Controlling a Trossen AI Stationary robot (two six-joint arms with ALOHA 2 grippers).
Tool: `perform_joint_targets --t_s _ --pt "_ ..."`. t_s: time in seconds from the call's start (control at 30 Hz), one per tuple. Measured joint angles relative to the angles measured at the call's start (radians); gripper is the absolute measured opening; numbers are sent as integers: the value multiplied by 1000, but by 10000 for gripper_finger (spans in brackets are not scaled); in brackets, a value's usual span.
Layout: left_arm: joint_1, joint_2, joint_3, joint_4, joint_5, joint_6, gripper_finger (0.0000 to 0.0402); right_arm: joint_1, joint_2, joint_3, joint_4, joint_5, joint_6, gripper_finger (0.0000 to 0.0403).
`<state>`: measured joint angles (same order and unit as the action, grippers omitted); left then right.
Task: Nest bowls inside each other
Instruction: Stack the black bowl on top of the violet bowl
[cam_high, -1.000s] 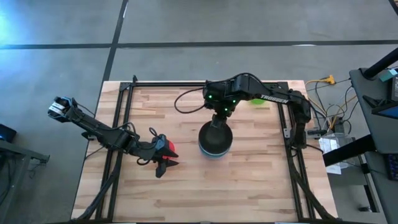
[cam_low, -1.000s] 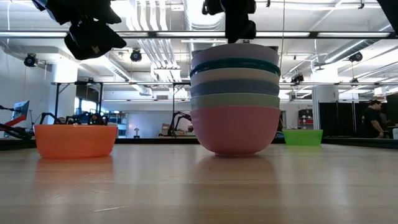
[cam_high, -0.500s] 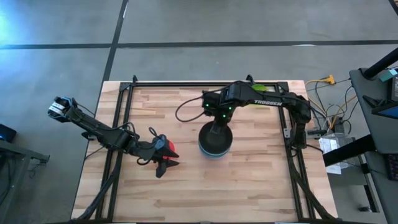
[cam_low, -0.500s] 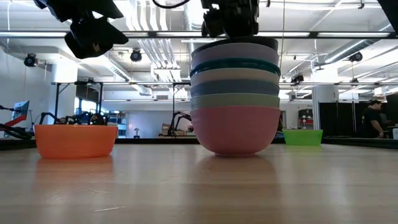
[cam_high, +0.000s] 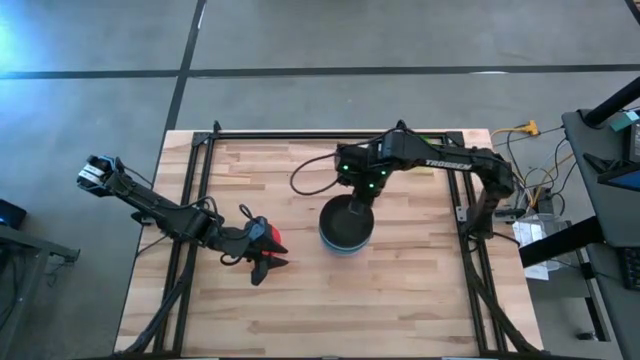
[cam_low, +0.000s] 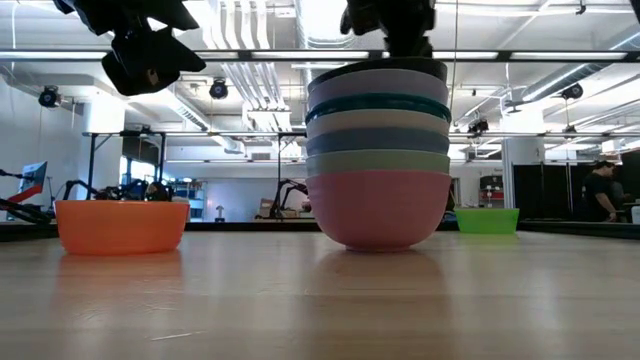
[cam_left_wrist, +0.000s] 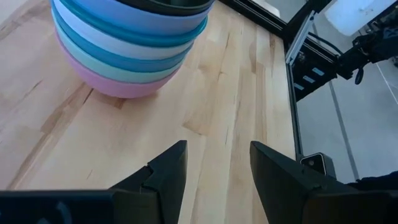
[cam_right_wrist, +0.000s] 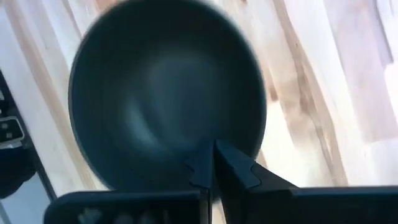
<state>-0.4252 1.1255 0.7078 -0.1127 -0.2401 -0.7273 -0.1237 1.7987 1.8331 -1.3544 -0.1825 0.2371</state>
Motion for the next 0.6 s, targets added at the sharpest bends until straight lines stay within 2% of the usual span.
perform_joint_targets --t_s 0.33,0.6 --pt "0 0 0 -1 0 15 160 -1 -108 -222 82 0 61 9" --pt "0 0 0 0 0 27 160 -1 -135 -220 138 -4 86 9"
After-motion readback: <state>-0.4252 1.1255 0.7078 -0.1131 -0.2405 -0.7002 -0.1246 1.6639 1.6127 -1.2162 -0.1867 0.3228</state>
